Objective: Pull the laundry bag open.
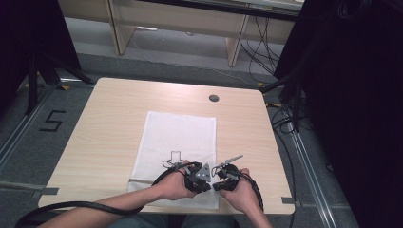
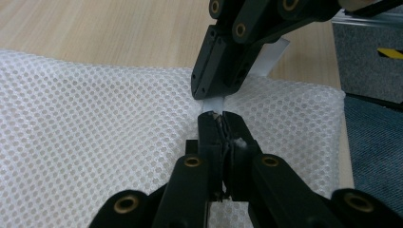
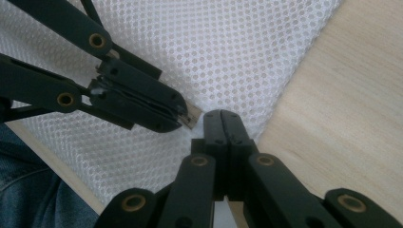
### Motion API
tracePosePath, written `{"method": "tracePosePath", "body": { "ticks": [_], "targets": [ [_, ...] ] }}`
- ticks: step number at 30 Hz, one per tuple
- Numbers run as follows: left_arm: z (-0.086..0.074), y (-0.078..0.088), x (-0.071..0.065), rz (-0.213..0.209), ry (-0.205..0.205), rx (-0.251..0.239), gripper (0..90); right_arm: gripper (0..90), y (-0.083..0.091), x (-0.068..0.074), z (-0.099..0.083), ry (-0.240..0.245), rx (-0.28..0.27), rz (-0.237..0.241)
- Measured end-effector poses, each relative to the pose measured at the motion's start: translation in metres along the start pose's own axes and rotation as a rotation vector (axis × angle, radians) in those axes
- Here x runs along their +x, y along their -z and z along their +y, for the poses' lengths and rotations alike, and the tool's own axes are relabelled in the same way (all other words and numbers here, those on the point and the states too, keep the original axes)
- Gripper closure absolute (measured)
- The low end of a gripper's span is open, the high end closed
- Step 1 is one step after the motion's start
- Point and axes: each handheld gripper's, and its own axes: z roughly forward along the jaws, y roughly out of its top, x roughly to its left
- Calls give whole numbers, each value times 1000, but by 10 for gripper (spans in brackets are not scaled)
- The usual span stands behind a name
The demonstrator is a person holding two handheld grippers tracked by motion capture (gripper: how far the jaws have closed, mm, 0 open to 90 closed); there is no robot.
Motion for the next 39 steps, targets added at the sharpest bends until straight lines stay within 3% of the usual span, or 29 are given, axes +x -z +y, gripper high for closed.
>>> {"method": "tracePosePath", "body": {
  "ticks": [3,6,16,24,39],
  "targets": [
    [0,2,0,-4,14,6,872,900,0,0,-1,-16,-3,1],
    [0,3,-1,7,1,7,872,900,1,3,0,-16,10,-15],
    [-1,5,-1,3,24,-2,873,900,0,1,0,9,-5,-9],
    [-5,11,0,-3,36,-9,873,900,0,3,0,-8,4,-13],
    [-5,12,-1,-2,27,-18,873,900,0,3,1,-6,16,-25]
  ]
}}
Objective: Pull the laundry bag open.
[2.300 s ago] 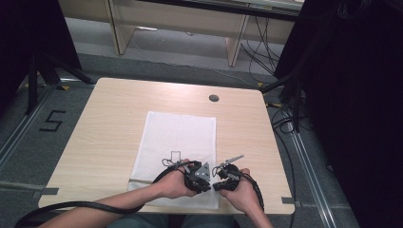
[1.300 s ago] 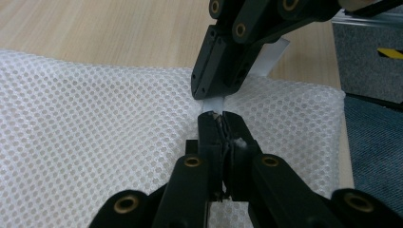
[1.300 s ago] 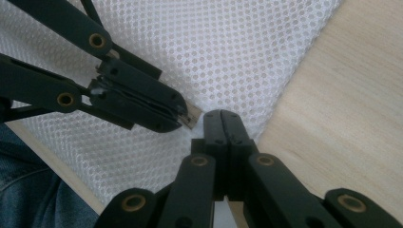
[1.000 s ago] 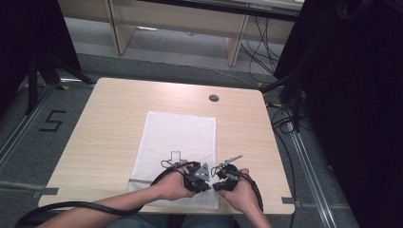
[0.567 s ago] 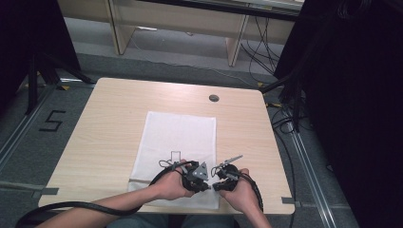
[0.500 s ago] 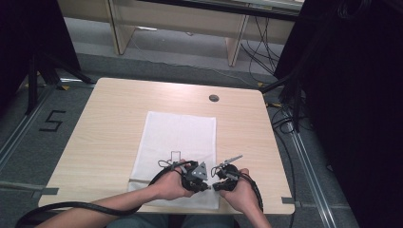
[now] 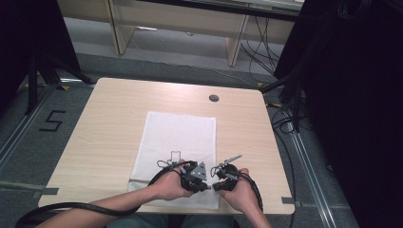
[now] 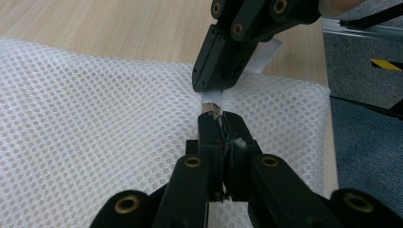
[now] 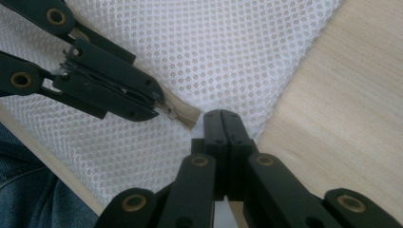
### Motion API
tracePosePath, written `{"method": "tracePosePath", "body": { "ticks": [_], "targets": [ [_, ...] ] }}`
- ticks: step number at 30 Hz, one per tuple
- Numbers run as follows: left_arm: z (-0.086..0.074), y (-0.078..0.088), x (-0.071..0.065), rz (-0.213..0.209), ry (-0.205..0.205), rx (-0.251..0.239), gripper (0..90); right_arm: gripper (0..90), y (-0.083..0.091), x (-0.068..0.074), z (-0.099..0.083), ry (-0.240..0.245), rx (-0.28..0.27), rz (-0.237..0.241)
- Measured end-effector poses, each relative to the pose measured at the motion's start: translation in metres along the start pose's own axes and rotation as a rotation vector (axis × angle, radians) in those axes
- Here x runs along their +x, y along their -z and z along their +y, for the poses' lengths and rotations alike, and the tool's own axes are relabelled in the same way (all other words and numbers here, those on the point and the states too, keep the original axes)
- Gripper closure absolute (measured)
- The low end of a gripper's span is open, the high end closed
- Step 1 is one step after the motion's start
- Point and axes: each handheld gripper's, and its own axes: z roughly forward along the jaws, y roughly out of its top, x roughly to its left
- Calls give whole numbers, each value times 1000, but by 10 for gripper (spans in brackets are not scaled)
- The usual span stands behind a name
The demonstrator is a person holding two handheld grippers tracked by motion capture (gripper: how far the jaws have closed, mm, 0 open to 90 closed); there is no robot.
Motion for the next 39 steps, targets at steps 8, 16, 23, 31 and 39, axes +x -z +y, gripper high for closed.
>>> {"method": "tracePosePath", "body": {
  "ticks": [8,16,23,31,39],
  "targets": [
    [0,2,-2,4,5,-4,873,900,0,1,0,2,-2,-2],
    [-2,5,-2,11,6,-9,872,900,-1,-1,0,26,-14,4],
    [-3,6,-2,11,4,-16,873,900,0,0,0,3,-2,0],
    [-4,7,-2,9,10,-21,873,900,-1,-1,0,23,-12,6],
    [-5,8,-4,16,13,-22,873,900,-1,-1,0,25,-13,3]
  ]
}}
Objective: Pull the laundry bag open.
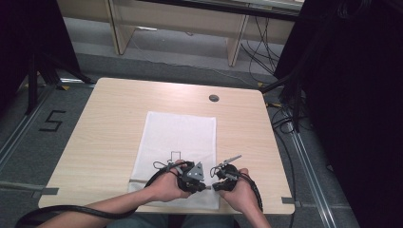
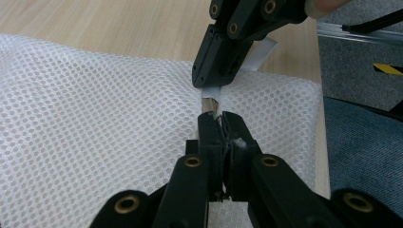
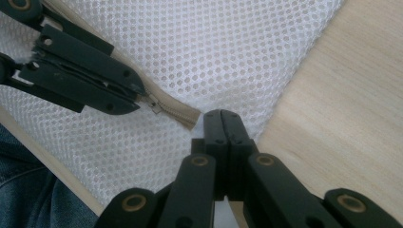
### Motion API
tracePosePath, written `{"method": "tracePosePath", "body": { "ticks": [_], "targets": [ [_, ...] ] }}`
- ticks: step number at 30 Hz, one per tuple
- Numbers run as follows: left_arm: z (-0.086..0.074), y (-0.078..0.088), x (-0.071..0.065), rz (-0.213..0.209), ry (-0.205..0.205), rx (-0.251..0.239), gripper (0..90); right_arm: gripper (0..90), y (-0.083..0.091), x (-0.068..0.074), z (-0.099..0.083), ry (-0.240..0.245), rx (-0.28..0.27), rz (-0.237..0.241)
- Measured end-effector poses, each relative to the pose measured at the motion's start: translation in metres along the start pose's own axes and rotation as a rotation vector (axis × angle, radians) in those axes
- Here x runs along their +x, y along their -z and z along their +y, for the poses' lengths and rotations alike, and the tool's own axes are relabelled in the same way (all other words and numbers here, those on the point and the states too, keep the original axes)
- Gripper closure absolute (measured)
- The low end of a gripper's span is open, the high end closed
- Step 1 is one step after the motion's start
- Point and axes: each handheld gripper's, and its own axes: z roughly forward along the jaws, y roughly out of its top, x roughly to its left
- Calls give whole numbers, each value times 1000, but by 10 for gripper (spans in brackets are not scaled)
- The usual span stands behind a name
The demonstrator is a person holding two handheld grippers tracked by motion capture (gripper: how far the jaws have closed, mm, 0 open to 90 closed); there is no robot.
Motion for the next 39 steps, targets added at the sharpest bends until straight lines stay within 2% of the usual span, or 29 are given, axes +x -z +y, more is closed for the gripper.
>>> {"method": "tracePosePath", "body": {
  "ticks": [4,5,7,10,12,16,19,20,21,24,25,26,39],
  "targets": [
    [0,2,1,2,-10,1,873,900,0,1,0,-11,8,0],
    [-1,3,1,-4,0,2,872,900,0,0,0,-3,4,-1],
    [-1,3,1,-3,2,-1,873,900,0,3,0,-32,14,6],
    [-2,3,1,-3,2,-2,873,900,0,2,0,-13,10,4],
    [-2,5,2,-3,-9,2,873,900,0,2,0,-16,11,4],
    [-4,7,2,0,8,0,873,900,0,2,0,-13,11,-2],
    [-4,8,3,-4,-2,0,872,900,1,3,0,-24,18,1],
    [-5,8,3,-6,-2,-3,872,900,1,2,0,-17,17,-13],
    [-5,8,1,0,10,-1,872,900,1,2,0,-18,17,-13],
    [-5,9,1,1,8,0,873,900,1,2,0,-17,17,-13],
    [-5,11,3,5,-7,4,872,900,1,2,0,-17,17,-13],
    [-5,11,2,-2,11,0,873,900,1,2,0,-17,17,-12],
    [-5,13,2,0,2,-3,873,900,0,1,0,-11,9,-2]
  ]
}}
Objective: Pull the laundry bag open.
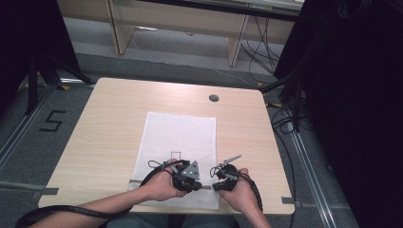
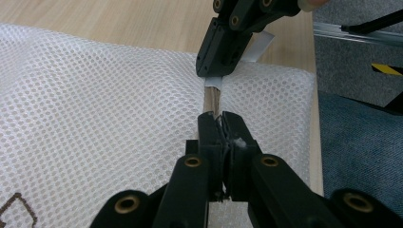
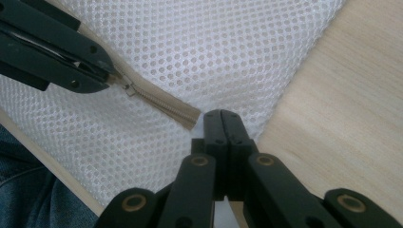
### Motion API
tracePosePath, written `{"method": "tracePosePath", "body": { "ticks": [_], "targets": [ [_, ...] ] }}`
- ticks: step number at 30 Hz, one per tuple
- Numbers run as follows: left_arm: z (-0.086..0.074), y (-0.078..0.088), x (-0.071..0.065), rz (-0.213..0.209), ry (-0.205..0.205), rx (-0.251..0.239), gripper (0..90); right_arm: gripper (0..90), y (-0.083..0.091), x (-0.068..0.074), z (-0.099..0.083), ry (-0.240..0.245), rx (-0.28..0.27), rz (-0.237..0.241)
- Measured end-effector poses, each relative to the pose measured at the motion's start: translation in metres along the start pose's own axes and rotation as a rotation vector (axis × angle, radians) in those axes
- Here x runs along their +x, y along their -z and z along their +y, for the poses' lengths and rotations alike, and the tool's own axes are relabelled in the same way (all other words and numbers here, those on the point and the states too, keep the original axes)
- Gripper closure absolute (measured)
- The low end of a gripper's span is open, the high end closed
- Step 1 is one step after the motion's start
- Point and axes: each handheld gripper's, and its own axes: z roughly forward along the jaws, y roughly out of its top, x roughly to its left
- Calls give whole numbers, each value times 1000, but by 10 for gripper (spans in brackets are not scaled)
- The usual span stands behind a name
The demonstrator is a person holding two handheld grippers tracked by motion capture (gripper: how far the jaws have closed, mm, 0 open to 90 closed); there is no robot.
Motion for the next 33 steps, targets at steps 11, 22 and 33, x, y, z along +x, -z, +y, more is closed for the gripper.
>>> {"method": "tracePosePath", "body": {
  "ticks": [11,22,33],
  "targets": [
    [-2,2,0,-1,-3,-4,873,900,0,1,0,-7,7,-9],
    [-4,6,-1,3,19,-9,873,900,0,1,0,-5,6,-9],
    [-7,7,-2,-1,37,-24,873,900,0,0,0,2,0,0]
  ]
}}
